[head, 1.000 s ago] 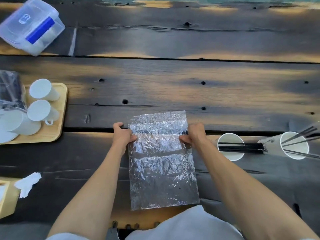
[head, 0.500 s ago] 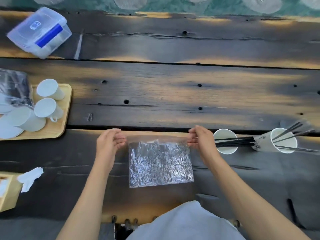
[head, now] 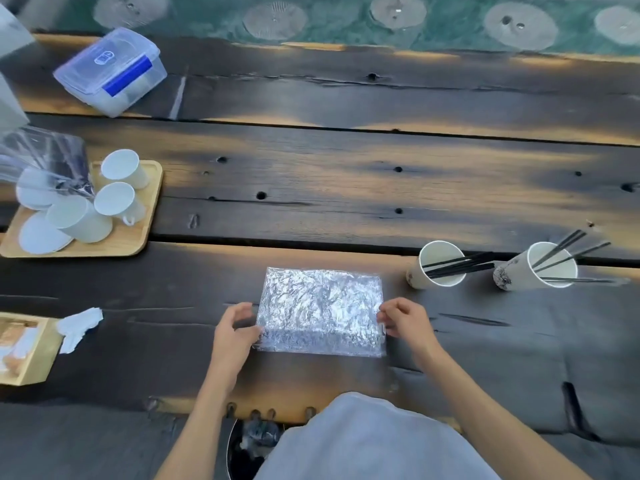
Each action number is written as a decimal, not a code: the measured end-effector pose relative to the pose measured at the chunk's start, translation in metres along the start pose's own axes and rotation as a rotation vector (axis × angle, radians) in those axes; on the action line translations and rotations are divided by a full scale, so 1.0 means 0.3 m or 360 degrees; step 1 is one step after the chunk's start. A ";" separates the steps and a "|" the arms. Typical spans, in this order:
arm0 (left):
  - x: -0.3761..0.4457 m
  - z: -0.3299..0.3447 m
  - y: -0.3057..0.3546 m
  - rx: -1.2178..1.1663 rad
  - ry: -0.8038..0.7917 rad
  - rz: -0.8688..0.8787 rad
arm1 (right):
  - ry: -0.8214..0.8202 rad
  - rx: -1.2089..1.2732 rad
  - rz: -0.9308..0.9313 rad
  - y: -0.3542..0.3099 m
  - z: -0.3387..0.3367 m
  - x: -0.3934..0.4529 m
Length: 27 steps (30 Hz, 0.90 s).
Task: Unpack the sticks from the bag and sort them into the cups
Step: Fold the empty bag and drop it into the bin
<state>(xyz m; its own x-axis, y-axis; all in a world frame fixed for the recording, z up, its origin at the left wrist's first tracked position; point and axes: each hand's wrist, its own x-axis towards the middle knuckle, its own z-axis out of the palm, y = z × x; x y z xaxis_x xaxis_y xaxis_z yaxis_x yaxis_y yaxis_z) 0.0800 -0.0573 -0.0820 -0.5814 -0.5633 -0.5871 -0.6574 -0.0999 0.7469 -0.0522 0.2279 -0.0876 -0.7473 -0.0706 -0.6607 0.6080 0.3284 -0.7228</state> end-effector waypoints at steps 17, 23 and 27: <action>-0.022 0.279 -0.032 0.0408 -0.0440 -0.0043 | -0.0640 -0.0141 0.0325 0.065 0.307 -0.082; -0.007 0.210 -0.030 0.0089 -0.0195 -0.0402 | -0.0293 -0.0120 0.0445 0.108 0.187 -0.014; 0.006 0.161 -0.067 -0.0032 -0.0038 -0.0451 | -0.0155 -0.0129 0.0526 0.128 0.096 0.006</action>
<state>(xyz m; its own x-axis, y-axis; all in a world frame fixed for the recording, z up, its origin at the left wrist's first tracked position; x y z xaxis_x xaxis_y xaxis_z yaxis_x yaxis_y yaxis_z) 0.0689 -0.0169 -0.1132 -0.3871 -0.4912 -0.7803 -0.7859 -0.2668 0.5579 -0.0225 0.2132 -0.1224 -0.4820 -0.0363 -0.8754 0.7868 0.4217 -0.4507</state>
